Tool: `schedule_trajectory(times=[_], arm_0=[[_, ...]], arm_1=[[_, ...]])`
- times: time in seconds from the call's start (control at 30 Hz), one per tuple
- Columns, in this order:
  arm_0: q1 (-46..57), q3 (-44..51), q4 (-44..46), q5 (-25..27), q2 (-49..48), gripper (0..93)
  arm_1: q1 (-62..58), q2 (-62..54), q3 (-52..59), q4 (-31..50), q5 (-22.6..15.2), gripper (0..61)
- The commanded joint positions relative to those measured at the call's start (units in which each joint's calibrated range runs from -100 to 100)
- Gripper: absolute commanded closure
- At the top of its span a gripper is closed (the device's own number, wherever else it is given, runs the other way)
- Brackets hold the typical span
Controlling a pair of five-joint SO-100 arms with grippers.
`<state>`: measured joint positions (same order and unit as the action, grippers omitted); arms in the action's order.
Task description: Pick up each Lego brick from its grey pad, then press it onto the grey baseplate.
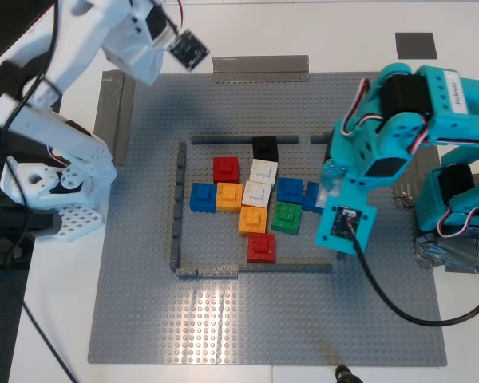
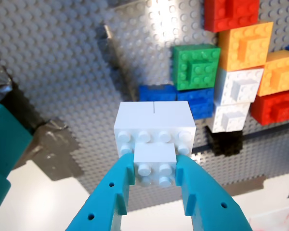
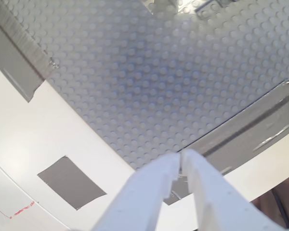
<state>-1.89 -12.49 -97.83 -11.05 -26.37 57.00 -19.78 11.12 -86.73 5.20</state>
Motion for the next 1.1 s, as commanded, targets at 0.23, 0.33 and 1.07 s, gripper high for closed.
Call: schedule_trajectory(times=[0.23,0.33,1.07], arm_0=[[-4.1,7.12,0.43,-0.69,6.8,92.7],[-4.97,7.12,0.27,-0.74,7.06,92.7],[-2.72,6.12,4.5,-0.4,18.05,92.7]], arm_1=[[3.39,5.44,-9.36,11.87,-1.37,61.2],[4.84,2.87,-6.47,15.94,-2.69,61.2],[5.5,2.26,-5.03,13.82,-2.05,61.2]])
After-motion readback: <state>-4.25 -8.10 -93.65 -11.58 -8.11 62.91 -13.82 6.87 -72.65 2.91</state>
